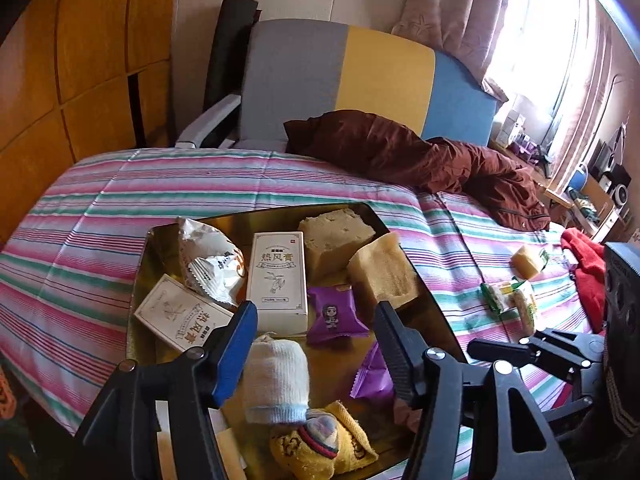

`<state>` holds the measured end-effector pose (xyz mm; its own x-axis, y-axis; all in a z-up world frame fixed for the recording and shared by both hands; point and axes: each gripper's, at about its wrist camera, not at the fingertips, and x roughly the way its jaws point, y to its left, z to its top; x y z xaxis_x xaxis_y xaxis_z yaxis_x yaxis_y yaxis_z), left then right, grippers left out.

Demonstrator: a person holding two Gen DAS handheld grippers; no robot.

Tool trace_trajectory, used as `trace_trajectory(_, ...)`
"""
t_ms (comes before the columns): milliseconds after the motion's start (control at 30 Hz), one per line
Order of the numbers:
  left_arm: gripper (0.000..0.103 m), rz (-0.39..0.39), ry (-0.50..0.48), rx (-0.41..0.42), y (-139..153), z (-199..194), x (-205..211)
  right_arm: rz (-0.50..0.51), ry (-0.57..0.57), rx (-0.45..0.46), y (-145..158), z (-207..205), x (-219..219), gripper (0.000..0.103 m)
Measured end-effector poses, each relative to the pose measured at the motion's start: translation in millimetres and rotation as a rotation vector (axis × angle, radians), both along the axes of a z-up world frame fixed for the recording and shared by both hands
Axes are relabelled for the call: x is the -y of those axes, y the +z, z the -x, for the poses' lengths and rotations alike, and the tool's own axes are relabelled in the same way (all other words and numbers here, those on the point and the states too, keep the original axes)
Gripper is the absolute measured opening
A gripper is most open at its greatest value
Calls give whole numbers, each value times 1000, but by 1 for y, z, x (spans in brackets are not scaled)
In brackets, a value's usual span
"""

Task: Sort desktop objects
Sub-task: 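Withdraw both open tools from the tray toward the remaining items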

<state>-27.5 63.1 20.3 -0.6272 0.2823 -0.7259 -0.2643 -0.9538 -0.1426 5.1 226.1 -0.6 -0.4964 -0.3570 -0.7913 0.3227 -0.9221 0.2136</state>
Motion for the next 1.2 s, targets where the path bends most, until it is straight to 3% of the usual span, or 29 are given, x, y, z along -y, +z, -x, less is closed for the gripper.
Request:
trace_trajectory(500, 62, 63, -6, -21, 6, -6, -11, -19, -77, -42, 16, -2, -26, 66)
trace_trajectory(1200, 62, 84, -123, -5, 3, -3, -58, -65, -355, -14, 31, 1, -144, 71)
